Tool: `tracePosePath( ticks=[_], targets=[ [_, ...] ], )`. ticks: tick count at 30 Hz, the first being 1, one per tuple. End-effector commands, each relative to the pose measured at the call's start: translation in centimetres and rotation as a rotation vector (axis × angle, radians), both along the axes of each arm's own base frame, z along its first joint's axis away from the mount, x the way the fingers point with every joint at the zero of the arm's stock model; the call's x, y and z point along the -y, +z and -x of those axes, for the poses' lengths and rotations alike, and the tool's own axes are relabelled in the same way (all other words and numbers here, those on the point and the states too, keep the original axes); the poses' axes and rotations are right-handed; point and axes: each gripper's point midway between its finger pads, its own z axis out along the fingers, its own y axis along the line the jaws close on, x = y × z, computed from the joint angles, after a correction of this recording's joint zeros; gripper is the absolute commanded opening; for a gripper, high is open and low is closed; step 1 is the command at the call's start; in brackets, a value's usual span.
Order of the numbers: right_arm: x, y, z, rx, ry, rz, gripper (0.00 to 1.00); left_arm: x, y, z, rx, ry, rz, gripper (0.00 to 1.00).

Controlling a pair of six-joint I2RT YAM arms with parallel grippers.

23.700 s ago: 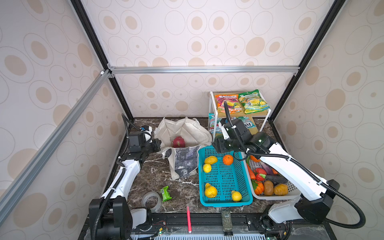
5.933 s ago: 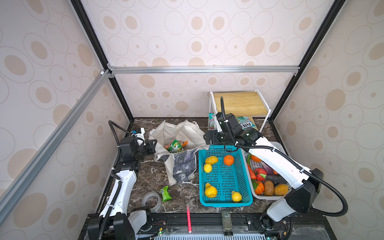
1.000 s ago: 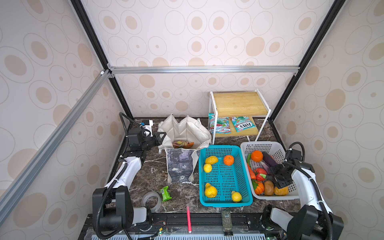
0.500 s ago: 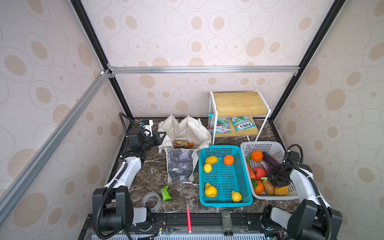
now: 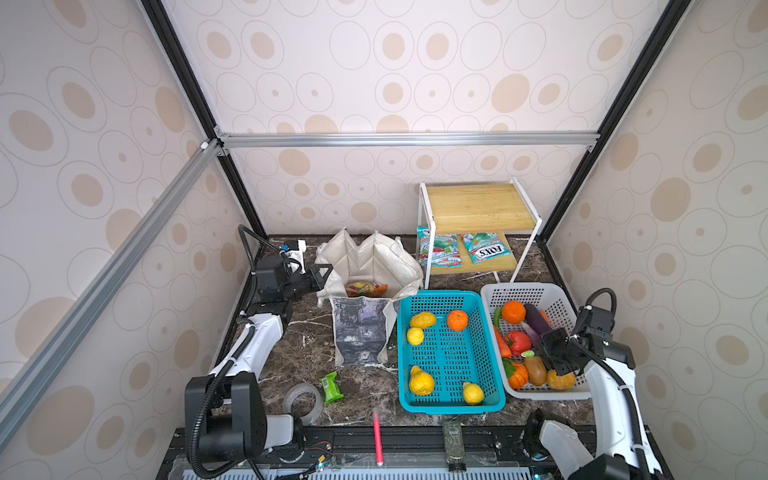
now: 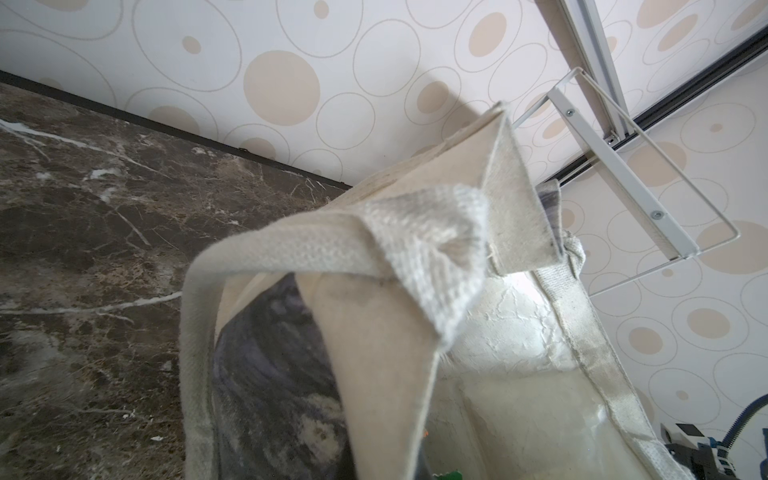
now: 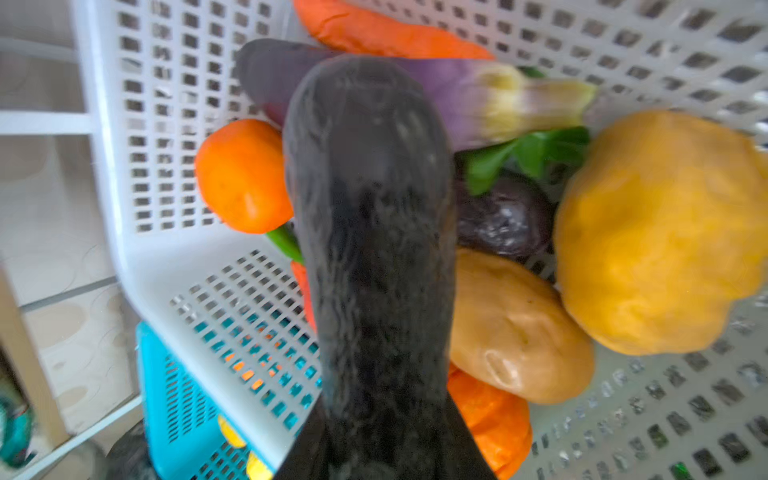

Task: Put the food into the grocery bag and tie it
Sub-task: 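Close the right gripper on the dark eggplant and lift it, then carry the dark eggplant with the right gripper down into the tote bag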

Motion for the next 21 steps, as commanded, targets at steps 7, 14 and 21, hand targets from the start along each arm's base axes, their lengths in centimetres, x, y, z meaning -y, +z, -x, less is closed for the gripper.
tracePosePath(
  ticks=[7, 14, 21],
  targets=[
    [-3.5, 6.4, -4.4, 0.313, 0.266, -0.082, 0.24, 0.5, 1.9, 0.3, 0.071, -0.028, -0.002, 0.00],
    [-6.6, 12.3, -6.2, 0.406, 0.481, 0.070, 0.24, 0.4, 1.8, 0.2, 0.068, -0.027, -0.003, 0.00],
    [-15.0, 18.9, -8.4, 0.552, 0.733, 0.198, 0.23, 0.4, 1.8, 0.1, 0.068, -0.029, 0.000, 0.00]
  ],
)
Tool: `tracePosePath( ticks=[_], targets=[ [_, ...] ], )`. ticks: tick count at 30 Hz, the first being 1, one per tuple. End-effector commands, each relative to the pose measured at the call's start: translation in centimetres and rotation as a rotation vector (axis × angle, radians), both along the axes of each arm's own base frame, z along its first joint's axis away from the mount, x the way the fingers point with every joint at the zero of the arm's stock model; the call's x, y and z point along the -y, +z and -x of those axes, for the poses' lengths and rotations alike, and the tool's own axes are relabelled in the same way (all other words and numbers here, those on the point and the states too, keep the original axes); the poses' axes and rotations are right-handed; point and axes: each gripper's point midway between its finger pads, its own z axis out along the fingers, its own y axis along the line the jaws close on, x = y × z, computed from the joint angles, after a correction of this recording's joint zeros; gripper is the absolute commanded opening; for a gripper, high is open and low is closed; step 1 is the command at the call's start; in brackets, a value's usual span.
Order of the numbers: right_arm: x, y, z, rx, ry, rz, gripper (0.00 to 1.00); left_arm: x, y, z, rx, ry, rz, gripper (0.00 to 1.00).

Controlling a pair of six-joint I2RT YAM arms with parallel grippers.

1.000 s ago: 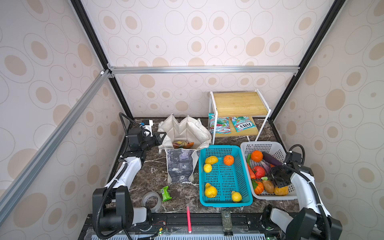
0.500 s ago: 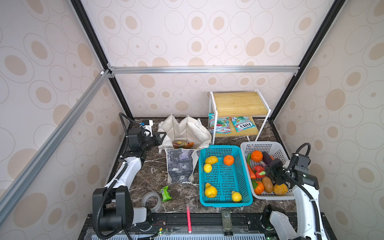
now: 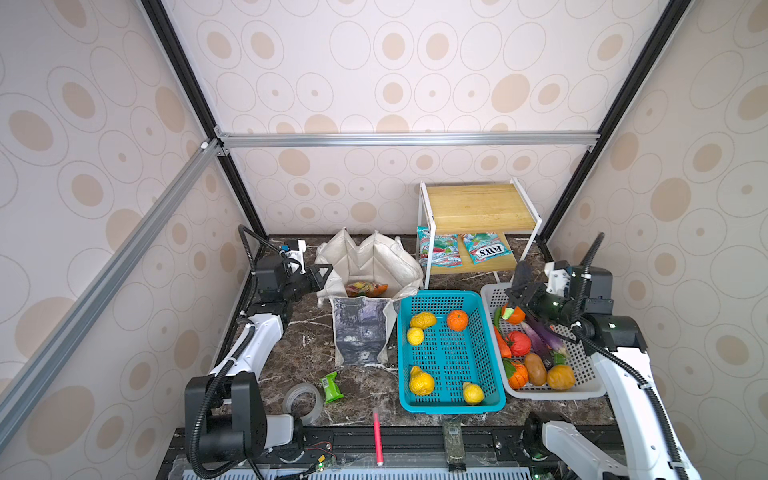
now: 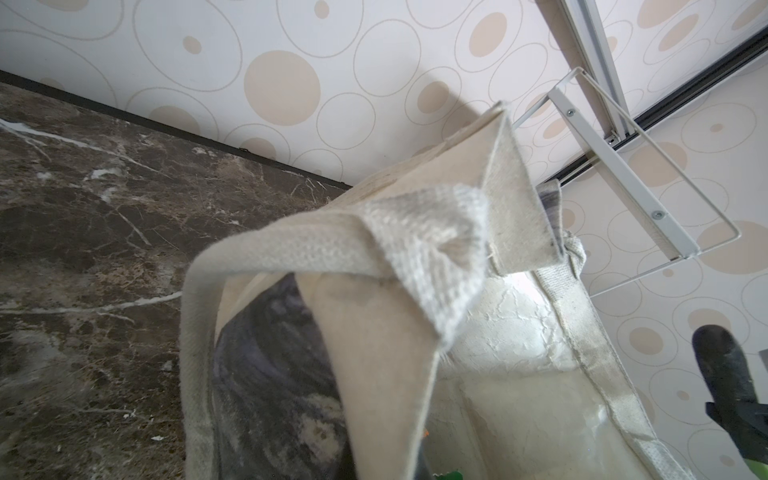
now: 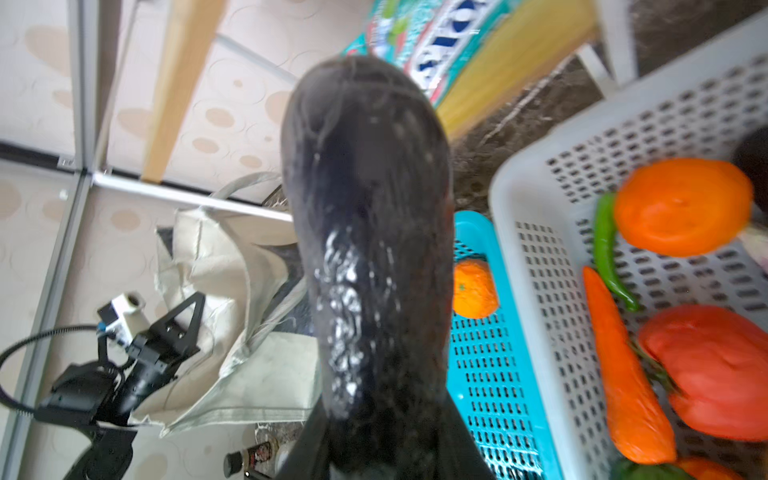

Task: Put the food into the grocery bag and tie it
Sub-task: 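Carry the dark eggplant with the right gripper down into the tote bag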

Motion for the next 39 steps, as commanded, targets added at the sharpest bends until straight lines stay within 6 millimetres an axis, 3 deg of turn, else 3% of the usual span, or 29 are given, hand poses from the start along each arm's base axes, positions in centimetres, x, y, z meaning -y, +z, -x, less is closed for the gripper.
tracePosePath(
  ticks=[1, 6, 12, 20, 25, 29, 35, 39],
  targets=[
    [-2.8, 3.1, -1.6, 0.103, 0.055, 0.087, 0.23, 0.5, 1.8, 0.1, 0.068, -0.031, 0.001, 0.00],
    [-10.4, 5.3, -3.4, 0.165, 0.236, 0.166, 0.20, 0.5, 2.1, 0.3, 0.077, -0.033, -0.002, 0.00],
    [-18.6, 6.0, -5.3, 0.220, 0.382, 0.248, 0.19, 0.6, 2.1, 0.3, 0.081, -0.042, 0.006, 0.00],
    [-26.2, 2.9, -8.5, 0.189, 0.486, 0.310, 0.17, 0.8, 2.3, 0.5, 0.088, -0.052, 0.010, 0.00],
    [-29.9, 0.0, -9.2, 0.150, 0.568, 0.350, 0.16, 0.9, 2.4, 0.5, 0.090, -0.056, 0.017, 0.00],
    [-32.2, -3.0, -7.4, 0.143, 0.675, 0.459, 0.13, 0.9, 2.4, 0.5, 0.090, -0.054, 0.013, 0.00],
    [-33.0, -5.8, -5.9, 0.159, 0.732, 0.514, 0.13, 0.9, 2.3, 0.4, 0.087, -0.054, 0.016, 0.00],
    [-32.9, -5.9, -5.2, 0.172, 0.760, 0.511, 0.13, 0.8, 2.2, 0.4, 0.085, -0.050, 0.013, 0.00]
  ],
)
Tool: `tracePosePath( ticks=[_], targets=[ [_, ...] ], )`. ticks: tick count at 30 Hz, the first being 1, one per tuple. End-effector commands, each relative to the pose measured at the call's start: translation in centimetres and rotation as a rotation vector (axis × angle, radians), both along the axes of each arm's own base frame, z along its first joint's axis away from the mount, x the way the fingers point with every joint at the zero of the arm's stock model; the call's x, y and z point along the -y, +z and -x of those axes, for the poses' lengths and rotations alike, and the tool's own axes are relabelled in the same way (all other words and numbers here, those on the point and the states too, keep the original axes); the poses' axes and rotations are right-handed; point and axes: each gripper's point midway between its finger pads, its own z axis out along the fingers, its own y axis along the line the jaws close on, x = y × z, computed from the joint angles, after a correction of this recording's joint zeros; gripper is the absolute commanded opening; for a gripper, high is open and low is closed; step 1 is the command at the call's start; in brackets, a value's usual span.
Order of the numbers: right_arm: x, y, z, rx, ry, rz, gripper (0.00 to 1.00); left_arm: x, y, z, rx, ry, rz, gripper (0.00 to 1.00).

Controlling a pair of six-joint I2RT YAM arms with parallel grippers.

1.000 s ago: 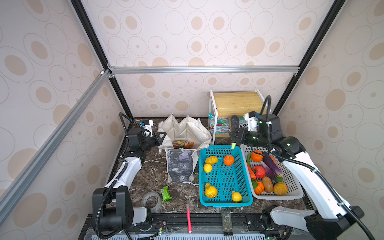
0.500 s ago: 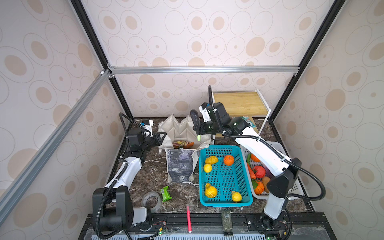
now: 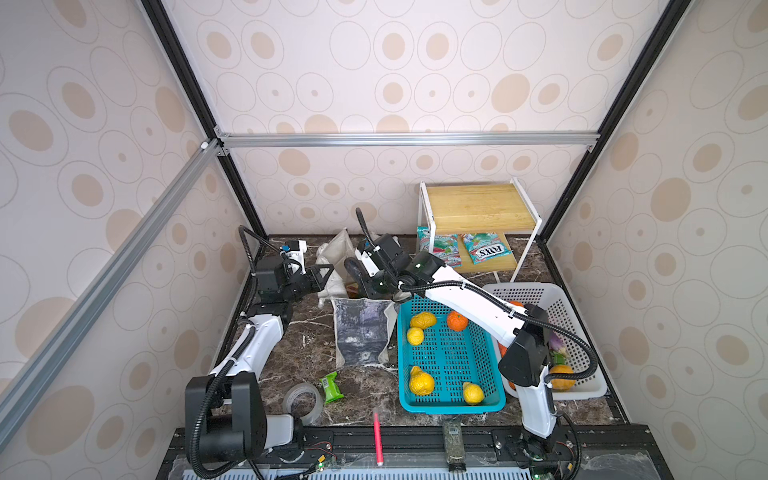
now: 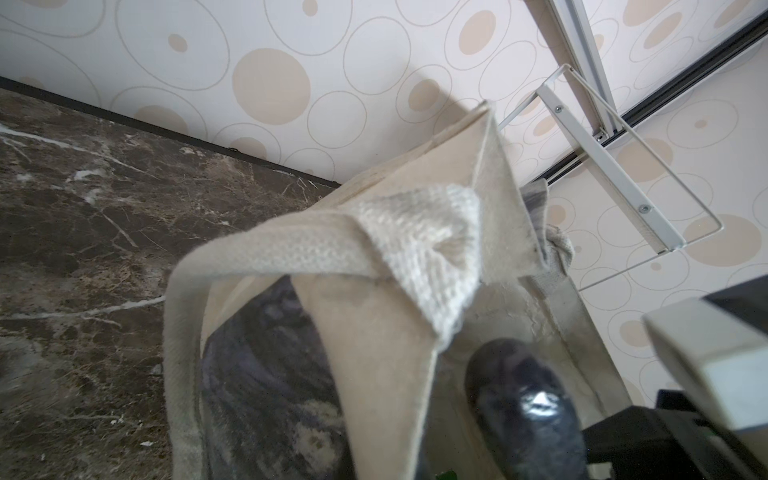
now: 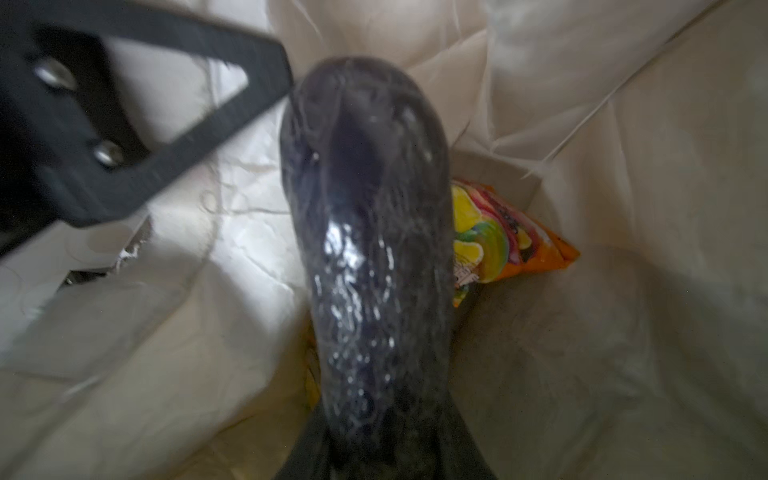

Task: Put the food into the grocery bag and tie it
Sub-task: 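Carry the dark eggplant with the right gripper down into the tote bag, then open the right gripper to release the eggplant and withdraw it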

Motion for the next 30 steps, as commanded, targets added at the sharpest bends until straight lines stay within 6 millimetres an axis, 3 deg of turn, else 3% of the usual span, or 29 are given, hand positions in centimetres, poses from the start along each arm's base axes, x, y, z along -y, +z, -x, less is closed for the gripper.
tracePosePath(
  ticks=[1, 4, 12, 16, 19, 24, 27, 30],
  targets=[
    [0.6, 2.7, 0.2, 0.068, 0.046, -0.048, 0.14, 0.5, 2.0, 0.2, 0.071, -0.027, 0.004, 0.00],
    [0.5, 2.3, 0.9, 0.075, 0.087, -0.071, 0.16, 0.5, 2.2, 0.2, 0.077, -0.029, 0.005, 0.00],
    [0.9, -3.5, -2.1, -0.015, -0.034, 0.170, 0.17, 0.5, 2.3, 0.3, 0.079, -0.031, 0.006, 0.00],
    [1.2, -5.6, -3.2, -0.023, -0.089, 0.233, 0.17, 0.5, 2.5, 0.3, 0.086, -0.029, 0.004, 0.00],
    [1.5, -6.0, -3.4, -0.023, -0.116, 0.244, 0.21, 0.5, 2.5, 0.3, 0.085, -0.028, 0.005, 0.00],
    [1.9, -6.4, -3.0, -0.050, -0.130, 0.255, 0.54, 0.4, 2.4, 0.3, 0.083, -0.023, 0.002, 0.00],
    [2.4, -4.7, -2.8, -0.033, -0.143, 0.240, 0.71, 0.3, 2.3, 0.3, 0.083, -0.017, -0.002, 0.00],
    [3.1, -1.7, -2.8, 0.014, -0.164, 0.207, 0.76, 0.2, 2.2, 0.2, 0.083, -0.008, -0.014, 0.00]
  ],
)
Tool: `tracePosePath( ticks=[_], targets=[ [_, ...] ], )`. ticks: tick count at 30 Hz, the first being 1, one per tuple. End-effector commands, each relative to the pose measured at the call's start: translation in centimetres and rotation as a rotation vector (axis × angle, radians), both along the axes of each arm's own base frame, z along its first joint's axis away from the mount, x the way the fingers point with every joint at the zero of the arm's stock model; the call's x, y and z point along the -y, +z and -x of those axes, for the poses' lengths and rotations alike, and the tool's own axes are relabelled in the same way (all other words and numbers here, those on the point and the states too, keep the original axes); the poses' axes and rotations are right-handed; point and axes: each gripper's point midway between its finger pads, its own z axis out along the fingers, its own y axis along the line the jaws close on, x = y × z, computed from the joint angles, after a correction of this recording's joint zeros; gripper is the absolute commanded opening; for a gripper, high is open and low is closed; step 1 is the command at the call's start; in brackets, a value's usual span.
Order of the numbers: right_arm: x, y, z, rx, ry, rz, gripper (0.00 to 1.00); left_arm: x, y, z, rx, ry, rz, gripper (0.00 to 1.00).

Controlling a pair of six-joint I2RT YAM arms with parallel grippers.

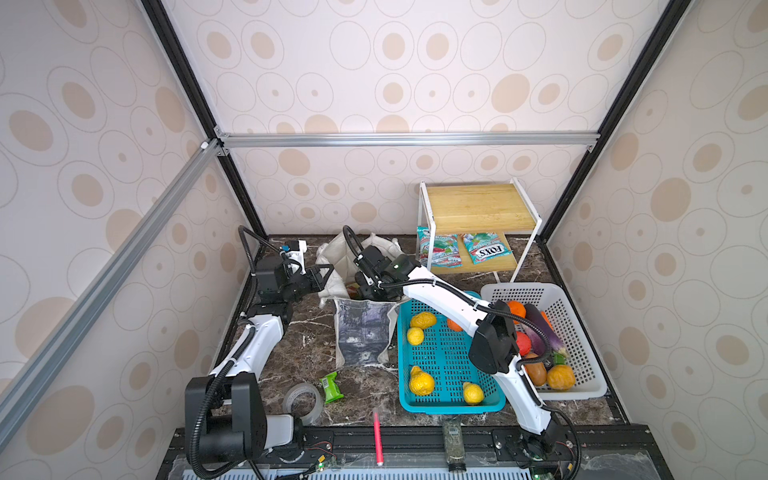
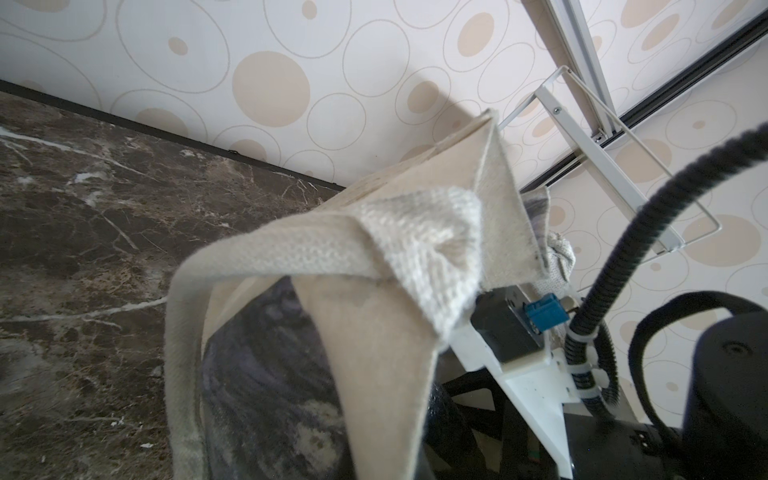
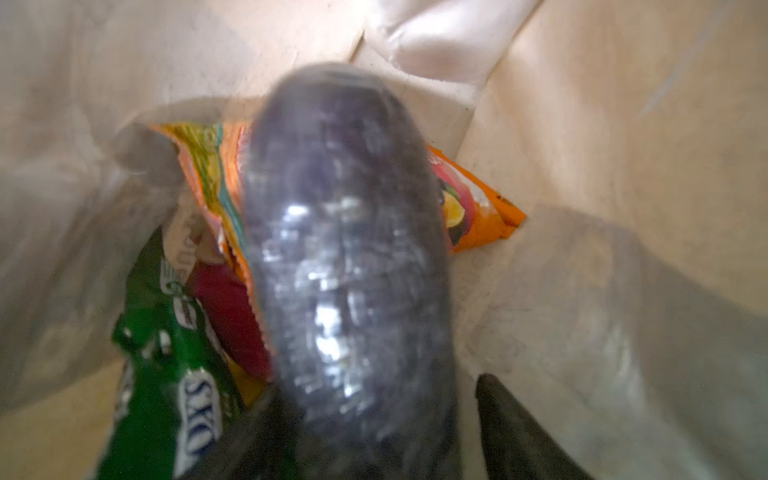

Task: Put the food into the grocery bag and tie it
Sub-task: 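Open the right gripper to release the eggplant and withdraw it, then reach the right gripper down into the white basket toward the red tomato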

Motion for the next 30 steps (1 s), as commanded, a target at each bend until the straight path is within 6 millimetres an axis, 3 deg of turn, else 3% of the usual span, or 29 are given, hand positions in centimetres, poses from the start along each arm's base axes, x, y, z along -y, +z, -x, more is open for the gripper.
tracePosePath(
  ticks=[1, 8, 14, 18, 19, 24, 30],
  targets=[
    [1.6, 5.8, 0.6, 0.079, -0.030, -0.043, 0.77, 0.1, 2.0, 0.2, 0.073, -0.008, -0.016, 0.00],
    [4.3, 14.3, 1.9, 0.202, -0.091, -0.167, 0.85, -0.2, 1.8, 0.0, 0.071, 0.011, -0.032, 0.00],
    [10.7, 18.8, 4.5, 0.302, -0.211, -0.194, 0.86, -0.4, 1.4, -0.1, 0.066, 0.025, -0.047, 0.00],
    [16.0, 18.8, 7.6, 0.368, -0.219, -0.170, 0.91, -0.6, 1.4, -0.2, 0.068, 0.030, -0.051, 0.00],
    [16.8, 18.9, 8.6, 0.381, -0.188, -0.178, 0.99, -0.6, 1.5, -0.2, 0.069, 0.031, -0.048, 0.00],
    [24.0, 18.1, 12.6, 0.415, -0.269, -0.147, 1.00, -0.6, 1.6, -0.1, 0.062, 0.035, -0.053, 0.00],
    [32.6, 13.9, 14.0, 0.335, -0.507, -0.024, 1.00, -0.8, 1.6, -0.1, 0.057, 0.041, -0.065, 0.00]
  ],
)
